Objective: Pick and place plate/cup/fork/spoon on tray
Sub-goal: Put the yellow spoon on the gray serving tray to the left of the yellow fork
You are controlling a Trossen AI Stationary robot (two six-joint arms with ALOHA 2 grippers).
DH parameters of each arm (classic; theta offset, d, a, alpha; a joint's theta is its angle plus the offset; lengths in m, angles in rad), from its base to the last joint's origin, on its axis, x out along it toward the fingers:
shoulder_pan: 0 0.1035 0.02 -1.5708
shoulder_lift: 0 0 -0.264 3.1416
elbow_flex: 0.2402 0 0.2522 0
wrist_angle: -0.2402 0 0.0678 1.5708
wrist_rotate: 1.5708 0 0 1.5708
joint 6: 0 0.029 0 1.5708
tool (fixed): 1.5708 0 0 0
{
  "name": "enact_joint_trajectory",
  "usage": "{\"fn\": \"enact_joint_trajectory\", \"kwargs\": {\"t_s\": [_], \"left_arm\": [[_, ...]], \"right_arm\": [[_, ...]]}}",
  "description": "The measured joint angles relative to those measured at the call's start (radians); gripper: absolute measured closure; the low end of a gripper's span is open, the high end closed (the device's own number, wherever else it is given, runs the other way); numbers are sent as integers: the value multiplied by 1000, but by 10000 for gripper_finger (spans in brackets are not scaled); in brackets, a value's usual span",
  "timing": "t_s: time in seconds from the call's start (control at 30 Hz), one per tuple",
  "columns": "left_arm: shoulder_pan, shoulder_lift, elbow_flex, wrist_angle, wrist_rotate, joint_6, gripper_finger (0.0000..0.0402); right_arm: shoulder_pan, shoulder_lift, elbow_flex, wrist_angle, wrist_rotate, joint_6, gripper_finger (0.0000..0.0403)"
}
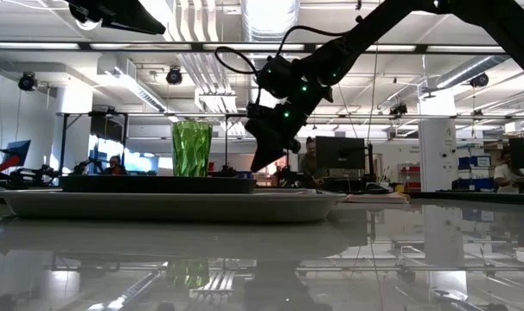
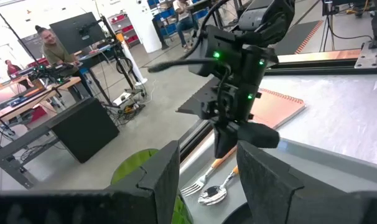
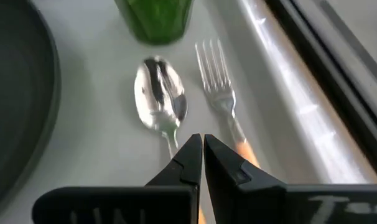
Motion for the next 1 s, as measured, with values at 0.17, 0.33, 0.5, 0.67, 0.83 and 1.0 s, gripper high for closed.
{"fn": "enact_joint_trajectory", "kwargs": {"t_s": [0.17,0.33,0.5,0.67,0.83,1.0], "left_arm": [[0,0,0,0,0,0,259],[0,0,0,0,0,7,259],[0,0,0,0,0,14,259],[0,0,0,0,0,26,259],[0,0,0,0,0,26,259],[0,0,0,1,0,26,259]], "right_arm": [[-12,45,49,-8,-3,-21,394],[-21,117,162,-45,-31,-44,394],[-21,204,275,-165,-32,-71,394],[-20,245,316,-238,-41,-82,394],[-19,241,316,-256,-49,-70,394],[-11,239,308,-272,-56,-66,394]]}}
